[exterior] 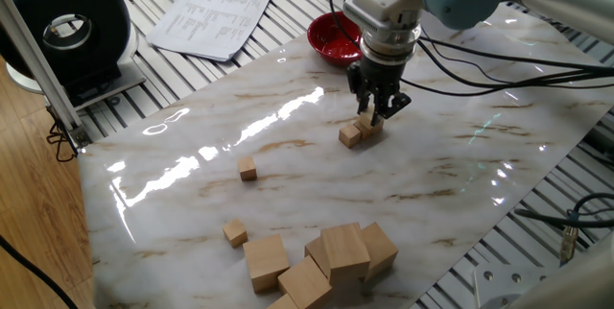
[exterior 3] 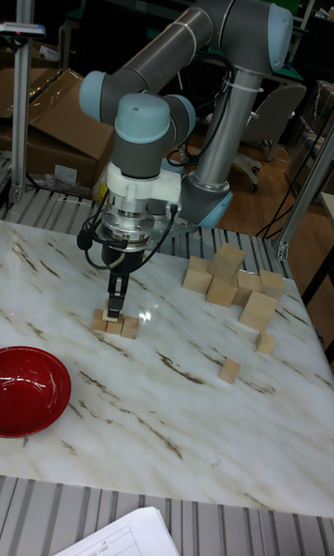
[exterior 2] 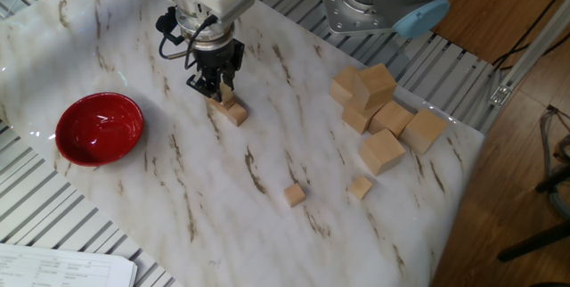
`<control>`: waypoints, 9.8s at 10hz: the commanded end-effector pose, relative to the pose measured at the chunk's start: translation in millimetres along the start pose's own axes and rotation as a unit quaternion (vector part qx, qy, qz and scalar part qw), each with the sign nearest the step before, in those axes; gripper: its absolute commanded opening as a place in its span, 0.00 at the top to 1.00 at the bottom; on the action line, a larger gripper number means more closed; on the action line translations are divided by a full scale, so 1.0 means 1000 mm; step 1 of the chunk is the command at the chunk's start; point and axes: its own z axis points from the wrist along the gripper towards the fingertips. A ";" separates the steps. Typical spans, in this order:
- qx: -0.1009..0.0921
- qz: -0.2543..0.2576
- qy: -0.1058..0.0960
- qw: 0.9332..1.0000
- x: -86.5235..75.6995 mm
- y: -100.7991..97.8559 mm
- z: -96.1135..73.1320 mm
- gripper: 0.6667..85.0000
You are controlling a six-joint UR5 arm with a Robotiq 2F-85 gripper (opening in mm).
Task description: Stack the blocks into a pyramid shape
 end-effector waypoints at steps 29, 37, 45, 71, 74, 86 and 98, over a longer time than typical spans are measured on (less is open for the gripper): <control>0.016 0.054 -0.011 0.998 -0.003 -0.007 -0.001 0.89; 0.004 0.055 -0.007 0.998 0.001 -0.001 -0.001 0.89; 0.006 0.046 -0.010 0.999 0.000 -0.003 0.000 0.81; 0.007 0.035 -0.015 0.999 -0.006 -0.004 -0.011 0.42; 0.009 0.051 -0.008 0.999 -0.011 -0.003 -0.020 0.40; 0.059 0.164 0.011 0.985 -0.080 -0.013 0.009 0.40; 0.086 0.295 0.085 0.948 -0.037 -0.010 0.002 1.00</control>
